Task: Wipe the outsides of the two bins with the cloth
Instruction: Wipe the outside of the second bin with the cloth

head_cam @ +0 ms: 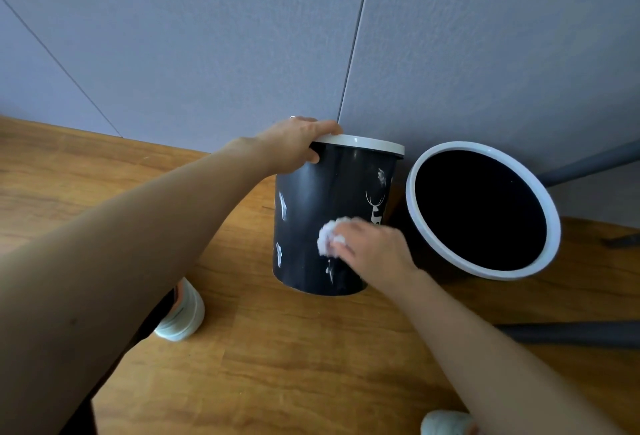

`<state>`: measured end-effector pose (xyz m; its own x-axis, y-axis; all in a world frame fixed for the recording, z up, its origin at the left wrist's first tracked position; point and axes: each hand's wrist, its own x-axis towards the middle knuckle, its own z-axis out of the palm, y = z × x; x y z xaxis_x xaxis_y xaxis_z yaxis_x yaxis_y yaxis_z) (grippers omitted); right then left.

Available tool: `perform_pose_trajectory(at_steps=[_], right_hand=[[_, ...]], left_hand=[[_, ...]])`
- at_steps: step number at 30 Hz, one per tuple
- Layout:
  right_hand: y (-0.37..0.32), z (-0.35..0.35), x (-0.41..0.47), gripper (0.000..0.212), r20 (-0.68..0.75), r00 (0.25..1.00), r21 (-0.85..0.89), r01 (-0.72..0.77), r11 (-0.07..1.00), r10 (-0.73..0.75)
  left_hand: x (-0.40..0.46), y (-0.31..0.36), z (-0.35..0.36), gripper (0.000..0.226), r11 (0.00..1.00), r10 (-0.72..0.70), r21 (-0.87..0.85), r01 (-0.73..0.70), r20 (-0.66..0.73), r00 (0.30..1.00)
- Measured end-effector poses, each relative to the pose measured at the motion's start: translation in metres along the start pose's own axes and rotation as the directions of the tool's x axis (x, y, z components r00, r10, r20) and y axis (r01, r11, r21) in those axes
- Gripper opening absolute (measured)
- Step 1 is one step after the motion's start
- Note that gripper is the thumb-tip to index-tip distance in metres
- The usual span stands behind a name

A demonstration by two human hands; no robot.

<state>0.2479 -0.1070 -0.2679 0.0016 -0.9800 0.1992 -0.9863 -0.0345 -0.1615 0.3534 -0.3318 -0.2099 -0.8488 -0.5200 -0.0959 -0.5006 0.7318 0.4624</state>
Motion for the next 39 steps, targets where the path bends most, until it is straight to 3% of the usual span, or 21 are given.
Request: perform_pose_trajectory(at_steps=[3, 6, 14, 19, 22, 25, 33, 34, 39], right_hand=[[0.013, -0.016, 0.035, 0.019, -0.135, 0.975, 0.041, -0.170, 0.985, 0.174], [0.019, -0.018, 0.046, 0.019, -0.197, 0.966, 0.021, -0.166, 0.986, 0.167], [0.005, 0.024, -0.030, 0.013, 0.024, 0.998, 0.029, 0.059, 0.998, -0.059], [0.016, 0.007, 0.007, 0.016, -0.167, 0.978, 0.036, -0.121, 0.992, 0.125], [0.021, -0.001, 0.022, 0.021, -0.205, 0.964, 0.070, -0.156, 0.985, 0.167], [0.017, 0.008, 0.008, 0.032, -0.156, 0.977, 0.067, -0.139, 0.988, 0.148], [-0.004, 0.041, -0.043, 0.021, 0.084, 0.996, 0.050, 0.026, 0.998, -0.030], [-0.004, 0.038, -0.037, 0.021, 0.076, 0.997, 0.037, 0.016, 0.999, -0.019], [0.006, 0.018, 0.006, 0.025, -0.245, 0.958, 0.007, -0.152, 0.988, 0.149]], left_hand=[[0.001, 0.002, 0.001, 0.054, 1.000, 0.002, 0.006, -0.002, -0.001, 1.000], [0.002, 0.003, 0.001, 0.054, 1.000, -0.003, 0.012, 0.003, 0.000, 1.000], [0.001, 0.003, 0.002, 0.055, 1.000, -0.002, 0.013, 0.002, 0.000, 1.000], [-0.002, 0.001, 0.002, 0.054, 1.000, -0.008, 0.006, 0.008, -0.007, 1.000], [-0.002, 0.002, 0.001, 0.054, 1.000, -0.012, 0.014, 0.012, -0.011, 1.000], [-0.001, 0.003, 0.002, 0.055, 1.000, -0.008, 0.006, 0.008, -0.006, 1.000], [0.000, 0.001, 0.002, 0.055, 1.000, -0.003, 0.005, 0.003, -0.016, 1.000], [0.000, 0.001, 0.002, 0.055, 1.000, -0.002, 0.007, 0.002, -0.015, 1.000], [0.002, 0.002, 0.003, 0.053, 1.000, 0.004, 0.017, -0.004, -0.012, 1.000]])
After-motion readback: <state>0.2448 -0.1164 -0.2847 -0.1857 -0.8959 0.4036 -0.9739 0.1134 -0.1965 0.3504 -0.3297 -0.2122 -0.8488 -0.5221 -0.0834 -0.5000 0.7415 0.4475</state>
